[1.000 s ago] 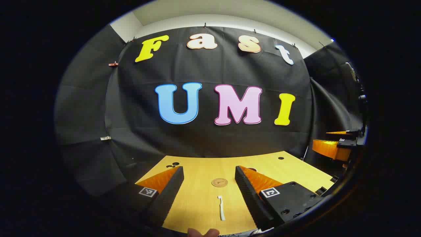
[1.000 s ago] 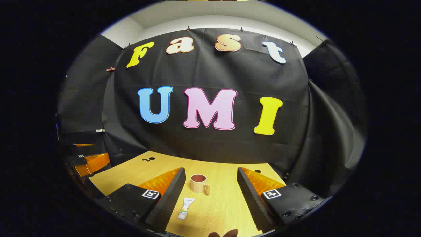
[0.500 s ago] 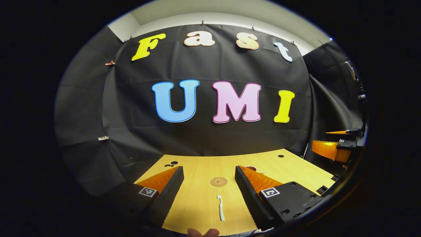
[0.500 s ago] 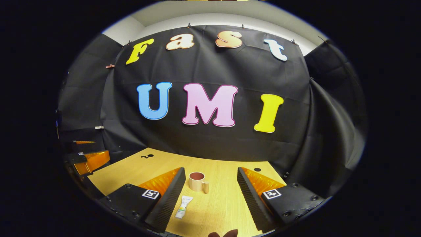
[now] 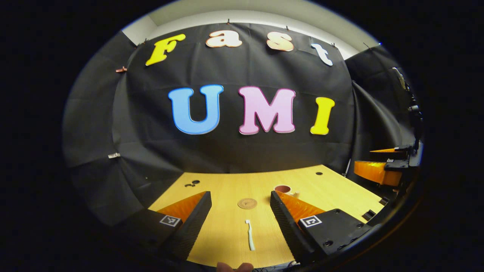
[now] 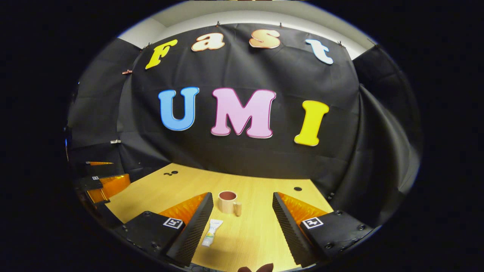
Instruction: Put the toothbrush and toothpaste on the desktop into the cup, then pick up the cup and place it on the coaster on the desktop.
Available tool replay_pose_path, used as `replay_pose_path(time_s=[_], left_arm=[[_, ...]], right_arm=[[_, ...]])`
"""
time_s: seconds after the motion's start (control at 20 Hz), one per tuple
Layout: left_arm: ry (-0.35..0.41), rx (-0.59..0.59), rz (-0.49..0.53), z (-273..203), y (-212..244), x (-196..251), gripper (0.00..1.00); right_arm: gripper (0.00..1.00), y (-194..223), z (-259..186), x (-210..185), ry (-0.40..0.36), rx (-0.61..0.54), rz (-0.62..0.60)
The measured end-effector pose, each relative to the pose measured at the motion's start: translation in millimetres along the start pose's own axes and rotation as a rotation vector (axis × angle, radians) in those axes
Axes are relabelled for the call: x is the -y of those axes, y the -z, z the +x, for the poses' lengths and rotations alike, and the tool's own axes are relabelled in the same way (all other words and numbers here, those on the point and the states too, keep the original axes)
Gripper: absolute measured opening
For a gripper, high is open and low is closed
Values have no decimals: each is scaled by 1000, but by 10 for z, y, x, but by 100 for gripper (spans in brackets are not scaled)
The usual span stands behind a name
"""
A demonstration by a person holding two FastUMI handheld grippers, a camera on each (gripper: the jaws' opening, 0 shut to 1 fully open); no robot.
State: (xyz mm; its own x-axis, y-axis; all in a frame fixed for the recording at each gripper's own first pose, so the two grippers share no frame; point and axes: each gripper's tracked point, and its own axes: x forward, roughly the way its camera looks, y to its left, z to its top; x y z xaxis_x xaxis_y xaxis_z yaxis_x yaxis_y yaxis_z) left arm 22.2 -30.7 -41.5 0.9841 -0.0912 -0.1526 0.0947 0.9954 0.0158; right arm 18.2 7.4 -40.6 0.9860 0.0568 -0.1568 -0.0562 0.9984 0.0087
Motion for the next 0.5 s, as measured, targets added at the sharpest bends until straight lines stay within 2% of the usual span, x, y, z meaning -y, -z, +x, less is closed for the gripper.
replay_pose_path(time_s=[0.1, 0.25, 0.3, 0.35, 0.5], left_arm=[[50, -131, -9, 148, 342, 110, 99], [68, -319, -71, 499, 833, 137, 99], [64, -360, -106, 595, 963, 120, 95], [59, -391, -145, 695, 1081, 97, 99], [9, -452, -188, 946, 1357, -58, 99]], right_arm=[[97, 171, 125, -95, -43, -89, 26], [97, 539, 408, -225, -110, -250, 33], [97, 683, 514, -274, -127, -298, 22], [98, 828, 640, -332, -135, -350, 11], [98, 1255, 990, -548, -174, -490, 49]])
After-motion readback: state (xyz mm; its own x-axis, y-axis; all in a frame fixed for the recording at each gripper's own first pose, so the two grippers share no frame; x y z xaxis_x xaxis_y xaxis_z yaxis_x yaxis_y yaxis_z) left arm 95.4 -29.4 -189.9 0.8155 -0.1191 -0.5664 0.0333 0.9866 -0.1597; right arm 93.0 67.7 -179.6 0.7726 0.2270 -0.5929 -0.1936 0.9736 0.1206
